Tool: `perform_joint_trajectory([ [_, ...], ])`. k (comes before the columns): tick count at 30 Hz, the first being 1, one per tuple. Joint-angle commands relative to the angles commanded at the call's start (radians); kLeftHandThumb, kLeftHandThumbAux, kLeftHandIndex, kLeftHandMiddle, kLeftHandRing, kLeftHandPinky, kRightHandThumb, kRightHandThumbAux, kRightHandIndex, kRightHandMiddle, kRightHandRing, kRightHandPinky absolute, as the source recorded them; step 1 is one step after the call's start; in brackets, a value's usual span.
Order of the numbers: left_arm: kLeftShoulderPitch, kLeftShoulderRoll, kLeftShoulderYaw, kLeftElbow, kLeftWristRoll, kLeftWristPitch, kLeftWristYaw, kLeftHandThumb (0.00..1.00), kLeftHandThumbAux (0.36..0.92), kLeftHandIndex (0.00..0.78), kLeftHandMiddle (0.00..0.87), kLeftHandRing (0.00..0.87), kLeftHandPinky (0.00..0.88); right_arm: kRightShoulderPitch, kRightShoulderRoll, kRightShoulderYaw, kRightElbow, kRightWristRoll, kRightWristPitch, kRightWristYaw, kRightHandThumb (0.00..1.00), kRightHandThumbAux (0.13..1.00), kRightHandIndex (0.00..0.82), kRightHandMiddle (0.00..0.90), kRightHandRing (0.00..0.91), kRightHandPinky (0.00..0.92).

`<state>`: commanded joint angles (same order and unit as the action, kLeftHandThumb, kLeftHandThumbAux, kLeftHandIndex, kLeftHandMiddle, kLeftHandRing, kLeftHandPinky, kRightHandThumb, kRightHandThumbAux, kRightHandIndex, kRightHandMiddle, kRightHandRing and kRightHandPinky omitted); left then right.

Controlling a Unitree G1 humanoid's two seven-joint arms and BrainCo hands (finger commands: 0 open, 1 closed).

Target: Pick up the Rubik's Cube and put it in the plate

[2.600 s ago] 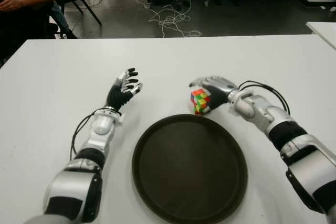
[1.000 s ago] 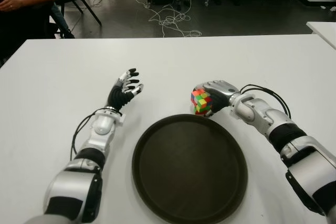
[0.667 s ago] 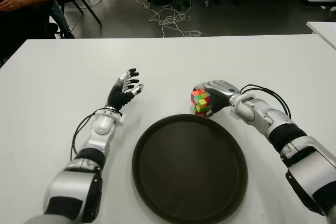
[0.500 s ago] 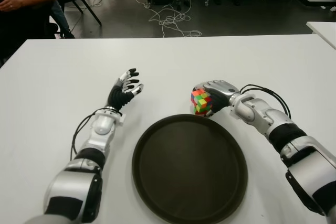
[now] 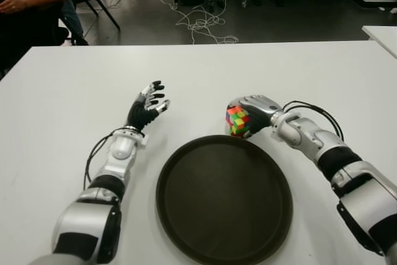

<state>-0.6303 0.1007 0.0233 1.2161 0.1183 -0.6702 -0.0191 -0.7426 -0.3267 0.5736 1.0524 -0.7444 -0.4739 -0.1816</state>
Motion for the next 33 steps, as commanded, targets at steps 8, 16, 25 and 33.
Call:
perform_joint_trajectory([
  [8, 0.001, -0.003, -0.002, -0.001, 0.005, 0.0, 0.016, 0.044, 0.675, 0.117, 0.169, 0.168, 0.148, 0.015, 0.012, -0.016, 0.018, -0.003, 0.041, -0.183, 0.682, 0.739, 0.411, 0.457, 0.456, 0.435],
  [16, 0.001, -0.006, 0.0, -0.001, 0.002, -0.006, 0.021, 0.035, 0.673, 0.12, 0.168, 0.172, 0.153, 0.004, 0.033, -0.014, 0.066, 0.003, 0.084, -0.25, 0.693, 0.736, 0.412, 0.444, 0.461, 0.451],
  [25, 0.002, -0.005, -0.003, -0.002, 0.008, -0.006, 0.027, 0.037, 0.676, 0.117, 0.166, 0.17, 0.153, 0.007, 0.038, -0.026, 0.084, 0.018, 0.065, -0.303, 0.692, 0.736, 0.413, 0.463, 0.48, 0.463],
  [33, 0.002, -0.005, -0.003, -0.002, 0.008, -0.005, 0.029, 0.025, 0.668, 0.12, 0.169, 0.174, 0.158, 0.002, 0.046, -0.046, 0.116, 0.028, 0.043, -0.326, 0.691, 0.736, 0.415, 0.475, 0.491, 0.471],
])
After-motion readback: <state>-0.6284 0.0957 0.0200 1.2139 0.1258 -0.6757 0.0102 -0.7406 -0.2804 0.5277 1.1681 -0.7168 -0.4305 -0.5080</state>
